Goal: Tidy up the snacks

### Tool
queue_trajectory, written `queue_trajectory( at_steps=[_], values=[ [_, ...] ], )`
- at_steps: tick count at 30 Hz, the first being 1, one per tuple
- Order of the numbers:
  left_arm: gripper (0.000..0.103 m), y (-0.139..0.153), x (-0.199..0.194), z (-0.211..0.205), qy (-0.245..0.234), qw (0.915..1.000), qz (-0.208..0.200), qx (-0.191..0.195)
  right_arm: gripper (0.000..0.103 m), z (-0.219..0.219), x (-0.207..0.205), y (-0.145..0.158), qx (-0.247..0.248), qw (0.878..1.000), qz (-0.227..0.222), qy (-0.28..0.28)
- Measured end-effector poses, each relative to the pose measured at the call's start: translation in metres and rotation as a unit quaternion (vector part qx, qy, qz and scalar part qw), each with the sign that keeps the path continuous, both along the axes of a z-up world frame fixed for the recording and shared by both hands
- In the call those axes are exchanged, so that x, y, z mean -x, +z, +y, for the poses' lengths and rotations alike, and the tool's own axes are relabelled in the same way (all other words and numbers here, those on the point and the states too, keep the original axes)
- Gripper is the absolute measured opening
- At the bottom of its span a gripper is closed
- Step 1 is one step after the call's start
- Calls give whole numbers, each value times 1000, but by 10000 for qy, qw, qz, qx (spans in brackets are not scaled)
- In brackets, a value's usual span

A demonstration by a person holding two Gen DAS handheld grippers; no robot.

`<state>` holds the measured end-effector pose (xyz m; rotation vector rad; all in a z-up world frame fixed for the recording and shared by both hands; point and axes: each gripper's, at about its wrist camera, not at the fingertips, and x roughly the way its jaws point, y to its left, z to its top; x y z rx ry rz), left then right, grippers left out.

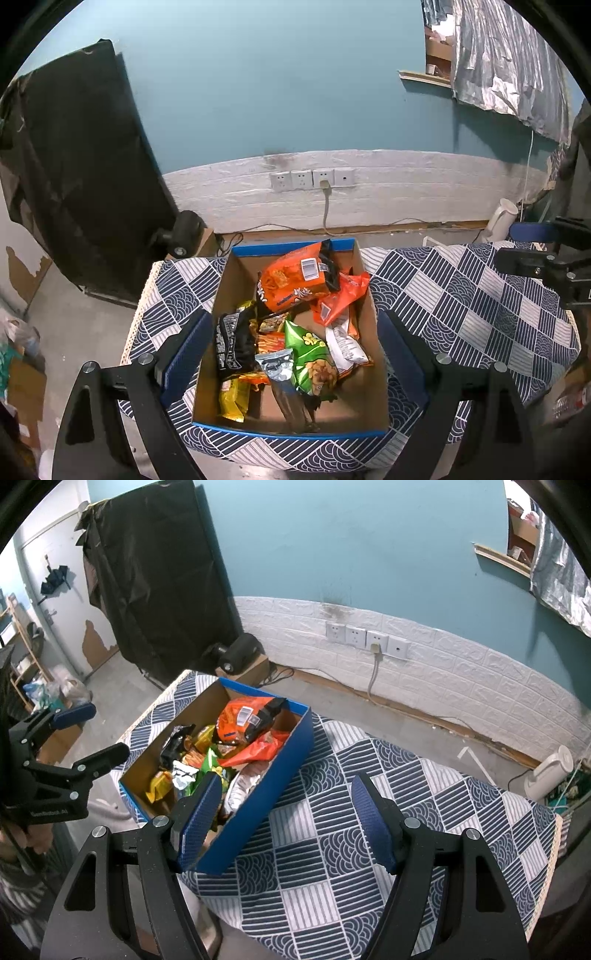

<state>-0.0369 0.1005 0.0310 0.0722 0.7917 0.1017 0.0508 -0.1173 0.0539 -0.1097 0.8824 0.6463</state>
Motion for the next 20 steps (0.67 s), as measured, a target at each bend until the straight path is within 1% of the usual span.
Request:
queue_trajectory(
  at_steps=[20],
  values=[
    [91,-1,1,-2,-6,10000,21,11,73,1,-1,0,1,10000,12,0]
  ],
)
